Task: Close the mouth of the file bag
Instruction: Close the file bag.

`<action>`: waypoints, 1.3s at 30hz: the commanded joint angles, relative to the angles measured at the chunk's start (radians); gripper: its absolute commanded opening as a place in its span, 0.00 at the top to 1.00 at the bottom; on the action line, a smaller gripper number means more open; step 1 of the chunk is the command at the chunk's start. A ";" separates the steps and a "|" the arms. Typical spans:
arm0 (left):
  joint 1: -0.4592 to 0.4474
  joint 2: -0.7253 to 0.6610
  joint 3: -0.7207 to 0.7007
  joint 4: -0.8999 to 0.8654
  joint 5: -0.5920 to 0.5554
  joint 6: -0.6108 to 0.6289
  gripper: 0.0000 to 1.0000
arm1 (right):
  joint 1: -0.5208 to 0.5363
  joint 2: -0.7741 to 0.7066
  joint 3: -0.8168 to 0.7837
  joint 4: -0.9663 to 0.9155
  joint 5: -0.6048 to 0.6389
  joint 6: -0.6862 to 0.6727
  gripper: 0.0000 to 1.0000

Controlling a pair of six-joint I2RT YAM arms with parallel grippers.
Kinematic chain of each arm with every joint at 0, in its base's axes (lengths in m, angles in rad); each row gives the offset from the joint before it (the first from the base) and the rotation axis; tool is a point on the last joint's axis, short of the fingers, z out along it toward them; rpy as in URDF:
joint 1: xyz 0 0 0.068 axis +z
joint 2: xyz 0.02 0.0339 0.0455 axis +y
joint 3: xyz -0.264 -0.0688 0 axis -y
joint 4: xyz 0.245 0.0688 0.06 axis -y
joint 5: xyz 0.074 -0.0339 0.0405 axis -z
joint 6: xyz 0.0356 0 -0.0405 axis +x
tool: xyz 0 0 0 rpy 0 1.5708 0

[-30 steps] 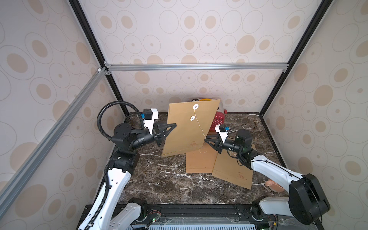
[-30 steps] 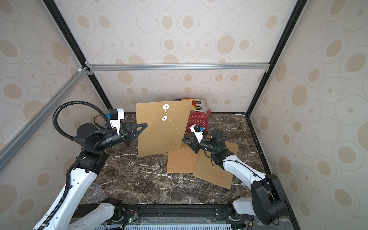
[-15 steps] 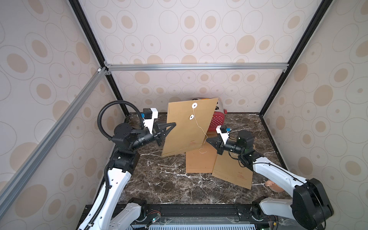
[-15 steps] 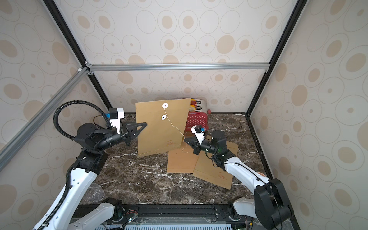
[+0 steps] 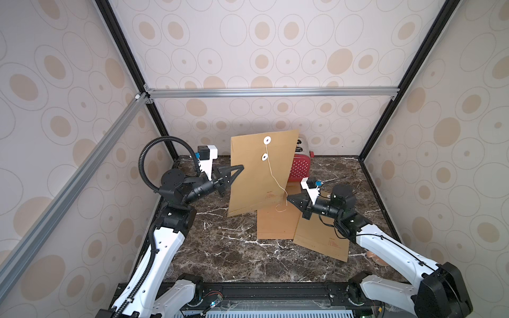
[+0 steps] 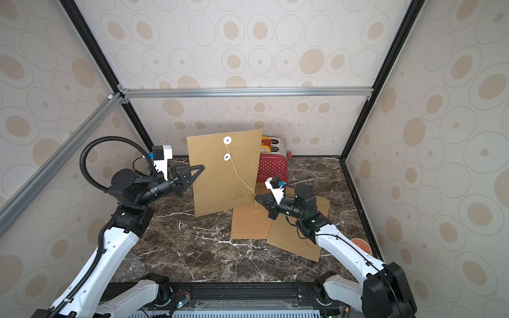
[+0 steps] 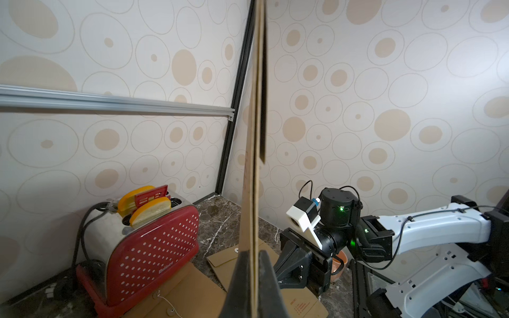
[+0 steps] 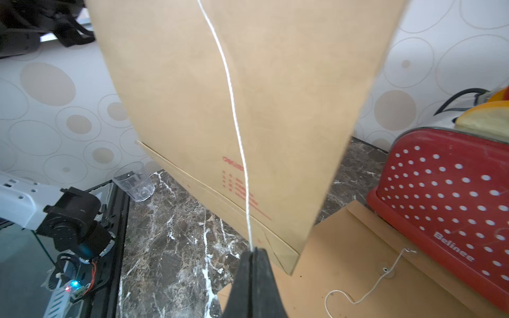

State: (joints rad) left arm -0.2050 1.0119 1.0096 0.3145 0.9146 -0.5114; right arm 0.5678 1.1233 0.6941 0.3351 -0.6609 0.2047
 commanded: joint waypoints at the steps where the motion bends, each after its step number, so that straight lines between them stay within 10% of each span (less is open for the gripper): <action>1: -0.004 0.024 -0.006 0.166 0.009 -0.141 1.00 | 0.054 -0.038 -0.007 -0.023 0.032 0.005 1.00; 29: -0.004 0.141 -0.016 0.383 0.039 -0.391 1.00 | 0.286 0.190 0.200 -0.013 0.107 0.050 1.00; 39: -0.004 0.072 0.011 0.178 0.038 -0.209 1.00 | 0.289 -0.013 0.087 -0.126 0.344 -0.022 1.00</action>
State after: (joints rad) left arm -0.2050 1.1313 0.9730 0.5446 0.9424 -0.8093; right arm 0.8524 1.1793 0.8146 0.2531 -0.4309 0.2192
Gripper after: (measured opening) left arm 0.052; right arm 0.042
